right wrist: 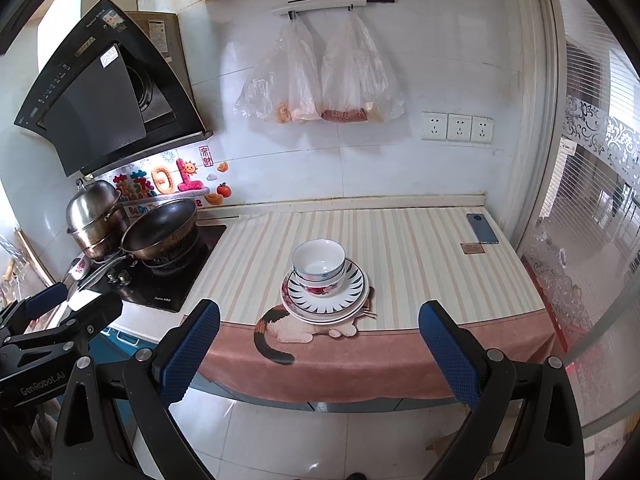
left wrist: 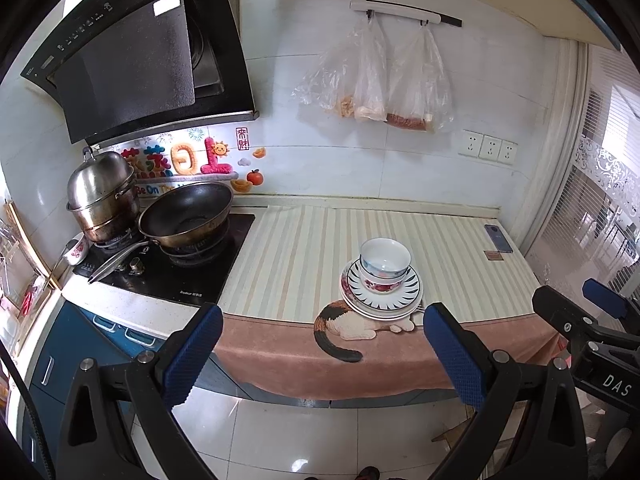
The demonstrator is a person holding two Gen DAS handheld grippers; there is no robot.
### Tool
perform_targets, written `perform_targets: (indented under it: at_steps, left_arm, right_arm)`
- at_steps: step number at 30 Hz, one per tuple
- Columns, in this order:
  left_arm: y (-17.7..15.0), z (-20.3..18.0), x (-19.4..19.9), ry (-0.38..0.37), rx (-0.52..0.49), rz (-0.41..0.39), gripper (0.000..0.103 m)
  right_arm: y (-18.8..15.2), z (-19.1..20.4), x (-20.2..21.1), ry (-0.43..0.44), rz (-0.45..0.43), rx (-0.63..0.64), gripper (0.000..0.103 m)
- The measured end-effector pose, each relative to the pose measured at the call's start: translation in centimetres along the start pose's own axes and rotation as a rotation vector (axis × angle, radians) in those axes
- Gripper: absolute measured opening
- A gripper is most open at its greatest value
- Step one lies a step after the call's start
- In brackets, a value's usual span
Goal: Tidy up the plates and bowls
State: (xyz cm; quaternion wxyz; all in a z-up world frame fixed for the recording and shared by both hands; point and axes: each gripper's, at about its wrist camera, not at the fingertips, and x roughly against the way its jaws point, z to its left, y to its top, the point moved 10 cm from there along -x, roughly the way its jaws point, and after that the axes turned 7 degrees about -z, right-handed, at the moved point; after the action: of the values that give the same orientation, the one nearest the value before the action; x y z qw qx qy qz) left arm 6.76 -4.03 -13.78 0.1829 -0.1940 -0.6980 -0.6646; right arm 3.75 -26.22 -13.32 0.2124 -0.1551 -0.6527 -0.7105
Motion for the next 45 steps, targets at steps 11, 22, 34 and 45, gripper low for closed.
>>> perform_targets:
  at_steps: [11, 22, 34, 45]
  left_arm:
    - [-0.1, -0.1, 0.1, -0.002, -0.006, 0.002, 0.103]
    - [-0.1, -0.3, 0.0, -0.013, 0.007, 0.013, 0.103]
    - [-0.3, -0.6, 0.1, -0.023, 0.005, 0.018, 0.103]
    - [-0.3, -1.0, 0.2, -0.023, 0.0, 0.019, 0.103]
  right_arm:
    - [-0.3, 0.1, -0.1, 0.0, 0.008, -0.001, 0.102]
    - [-0.4, -0.7, 0.0, -0.025, 0.005, -0.005, 0.102]
    - [-0.5, -1.2, 0.3, -0.034, 0.003, -0.009, 0.102]
    - [-0.8, -1.4, 0.6, -0.038, 0.005, -0.01, 0.102]
